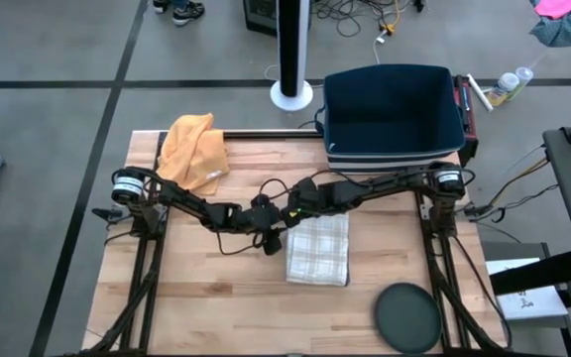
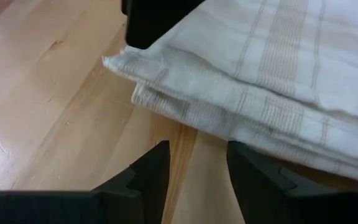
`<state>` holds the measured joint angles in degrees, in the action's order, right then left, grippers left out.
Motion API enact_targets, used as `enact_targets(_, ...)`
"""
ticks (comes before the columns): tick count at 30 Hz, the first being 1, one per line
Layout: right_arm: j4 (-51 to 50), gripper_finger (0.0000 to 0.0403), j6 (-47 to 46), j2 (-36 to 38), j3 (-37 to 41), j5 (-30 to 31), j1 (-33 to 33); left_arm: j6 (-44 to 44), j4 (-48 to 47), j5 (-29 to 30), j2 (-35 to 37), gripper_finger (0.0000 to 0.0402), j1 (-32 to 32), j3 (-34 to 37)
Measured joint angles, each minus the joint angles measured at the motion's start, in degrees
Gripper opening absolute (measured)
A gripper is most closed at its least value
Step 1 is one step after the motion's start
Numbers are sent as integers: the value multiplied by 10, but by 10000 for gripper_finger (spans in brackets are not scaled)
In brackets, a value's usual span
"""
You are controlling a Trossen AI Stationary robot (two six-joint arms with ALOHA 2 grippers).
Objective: Fold kitchen towel into neat rectangle
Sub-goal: Stack the white patterned towel on top of the gray towel
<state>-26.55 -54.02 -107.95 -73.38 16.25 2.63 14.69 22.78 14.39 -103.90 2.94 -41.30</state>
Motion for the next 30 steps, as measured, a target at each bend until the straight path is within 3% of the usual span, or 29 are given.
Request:
enact_targets(9, -7, 171, -10, 1, -11, -9, -9, -2, 4, 0, 0, 152, 0, 5)
enact_targets(20, -26, 144, -31, 1, -8, -3, -9, -3, 8, 0, 0, 152, 0, 5)
enact_targets(30, -27, 146, -45, 1, -5, -22, -10, -3, 9, 0, 0, 152, 0, 5)
